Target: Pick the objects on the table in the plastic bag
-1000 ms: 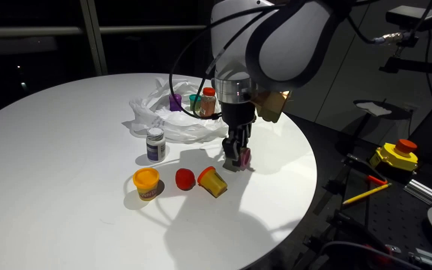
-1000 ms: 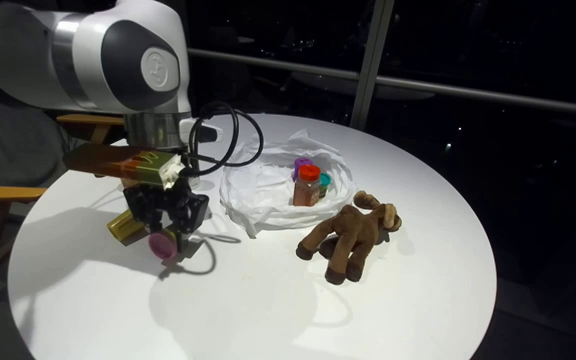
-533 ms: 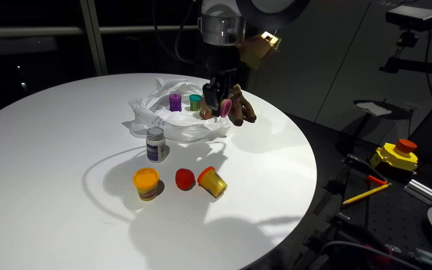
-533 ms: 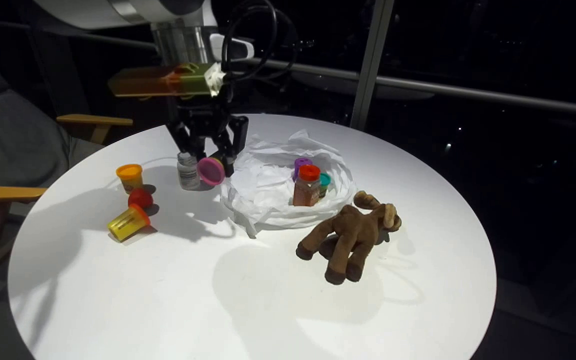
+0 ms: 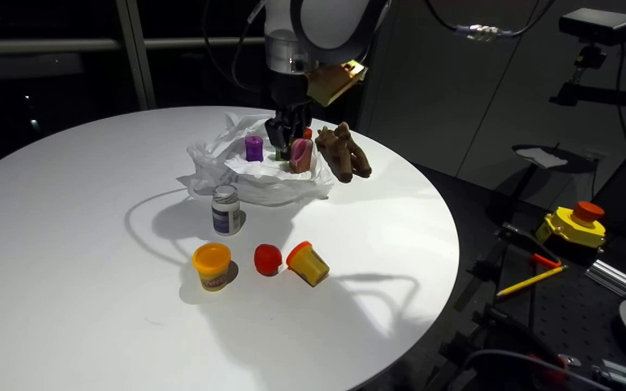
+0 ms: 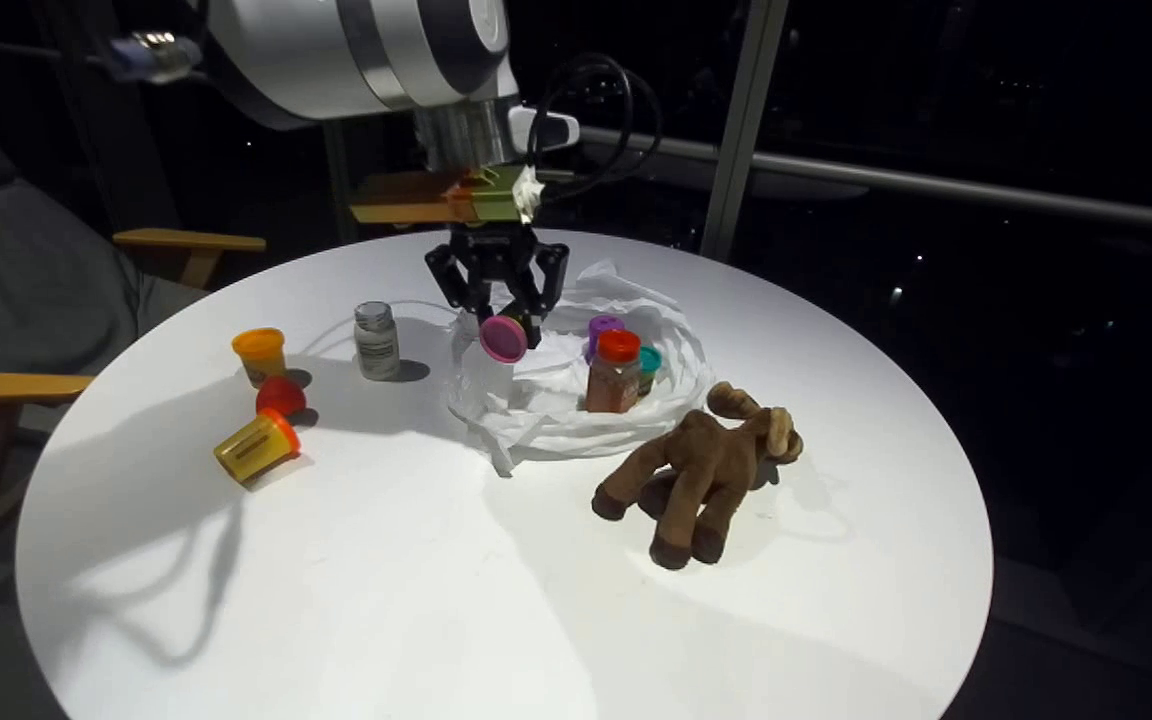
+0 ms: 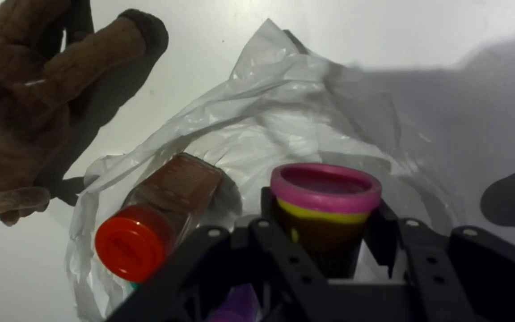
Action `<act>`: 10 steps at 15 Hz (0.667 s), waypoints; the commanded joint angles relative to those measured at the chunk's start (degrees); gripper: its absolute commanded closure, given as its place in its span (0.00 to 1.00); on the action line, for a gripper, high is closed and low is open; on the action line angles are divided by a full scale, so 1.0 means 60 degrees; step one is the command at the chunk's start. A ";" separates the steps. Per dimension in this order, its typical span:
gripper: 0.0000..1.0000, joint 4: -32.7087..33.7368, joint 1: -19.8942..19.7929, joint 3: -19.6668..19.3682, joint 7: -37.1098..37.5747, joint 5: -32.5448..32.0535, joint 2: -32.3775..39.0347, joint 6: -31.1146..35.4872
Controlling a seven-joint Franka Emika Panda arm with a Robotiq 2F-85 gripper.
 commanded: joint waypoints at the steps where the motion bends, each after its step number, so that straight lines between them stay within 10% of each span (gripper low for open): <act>1: 0.78 0.1514 0.0051 -0.0301 0.0205 -0.0069 0.1329 0.0311; 5: 0.78 0.2700 0.0048 -0.0441 0.0160 0.0127 0.2388 0.0244; 6: 0.28 0.2934 0.0038 -0.0447 0.0121 0.0158 0.2603 0.0214; 10: 0.05 0.3238 0.0168 -0.0647 0.0284 0.0074 0.2698 0.0373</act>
